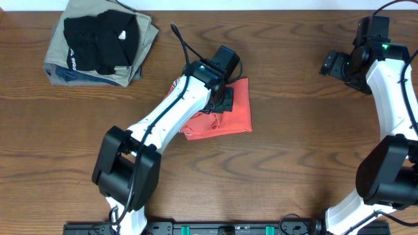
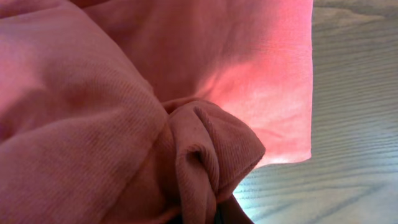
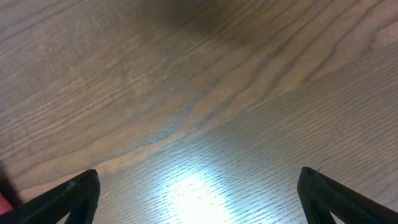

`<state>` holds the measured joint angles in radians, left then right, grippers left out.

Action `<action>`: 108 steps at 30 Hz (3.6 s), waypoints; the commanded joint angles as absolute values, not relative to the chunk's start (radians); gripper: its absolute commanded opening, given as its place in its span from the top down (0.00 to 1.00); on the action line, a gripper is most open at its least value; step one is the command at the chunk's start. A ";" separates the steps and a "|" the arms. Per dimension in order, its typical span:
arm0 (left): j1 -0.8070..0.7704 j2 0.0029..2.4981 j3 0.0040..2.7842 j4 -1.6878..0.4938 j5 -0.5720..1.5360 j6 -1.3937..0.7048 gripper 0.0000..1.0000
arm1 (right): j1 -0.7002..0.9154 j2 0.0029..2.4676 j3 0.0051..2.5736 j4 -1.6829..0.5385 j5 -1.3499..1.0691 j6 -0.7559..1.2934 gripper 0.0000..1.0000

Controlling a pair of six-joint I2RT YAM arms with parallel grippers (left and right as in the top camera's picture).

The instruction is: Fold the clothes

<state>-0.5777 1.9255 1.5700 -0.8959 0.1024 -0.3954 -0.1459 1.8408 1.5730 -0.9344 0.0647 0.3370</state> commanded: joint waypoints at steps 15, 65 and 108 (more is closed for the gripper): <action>-0.608 1.855 1.786 -1.003 -0.011 -0.380 0.94 | -0.149 1.842 1.570 -0.936 0.075 0.351 0.01; -0.638 1.967 1.869 -1.099 0.277 -0.379 0.02 | -0.149 1.842 1.570 -0.936 0.075 0.351 0.01; -0.667 2.225 1.903 -0.569 0.441 -0.580 0.94 | -0.149 1.842 1.570 -0.936 0.075 0.351 0.01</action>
<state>-0.6640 2.2406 1.8713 -0.5720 0.4385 -0.5564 -0.1459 1.8408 1.5730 -0.9344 0.0647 0.3370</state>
